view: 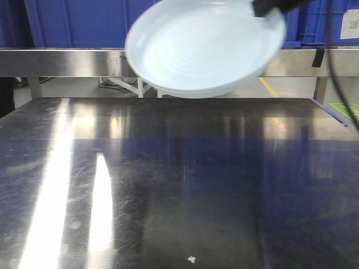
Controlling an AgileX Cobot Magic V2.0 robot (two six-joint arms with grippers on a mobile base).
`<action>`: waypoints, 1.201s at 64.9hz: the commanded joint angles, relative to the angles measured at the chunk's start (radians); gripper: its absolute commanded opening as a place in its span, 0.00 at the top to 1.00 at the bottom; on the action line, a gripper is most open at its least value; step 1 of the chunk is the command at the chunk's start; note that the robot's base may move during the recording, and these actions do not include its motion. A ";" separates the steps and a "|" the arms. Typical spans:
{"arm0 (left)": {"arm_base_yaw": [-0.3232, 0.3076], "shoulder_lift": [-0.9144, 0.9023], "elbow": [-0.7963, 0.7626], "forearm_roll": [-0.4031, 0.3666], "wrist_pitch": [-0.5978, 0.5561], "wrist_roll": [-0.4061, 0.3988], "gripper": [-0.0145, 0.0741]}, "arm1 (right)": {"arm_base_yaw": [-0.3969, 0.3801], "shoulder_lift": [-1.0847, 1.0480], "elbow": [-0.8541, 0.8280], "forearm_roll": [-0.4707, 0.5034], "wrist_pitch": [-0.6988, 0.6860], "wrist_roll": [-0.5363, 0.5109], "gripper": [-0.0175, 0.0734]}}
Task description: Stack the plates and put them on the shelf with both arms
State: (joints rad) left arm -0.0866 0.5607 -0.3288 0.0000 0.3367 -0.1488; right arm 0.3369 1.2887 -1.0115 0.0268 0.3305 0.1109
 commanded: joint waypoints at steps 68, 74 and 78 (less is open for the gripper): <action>0.003 -0.003 -0.028 0.000 -0.080 -0.010 0.74 | -0.251 -0.753 0.535 -0.005 -0.111 -0.004 0.78; 0.003 -0.003 -0.028 0.000 -0.080 -0.010 0.74 | -0.251 -0.753 0.535 -0.005 -0.110 -0.004 0.78; 0.003 -0.003 -0.028 0.000 -0.080 -0.010 0.74 | -0.251 -0.753 0.535 -0.005 -0.110 -0.004 0.78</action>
State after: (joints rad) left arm -0.0866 0.5607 -0.3288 0.0000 0.3367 -0.1488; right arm 0.0928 0.5376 -0.4470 0.0262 0.3194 0.1094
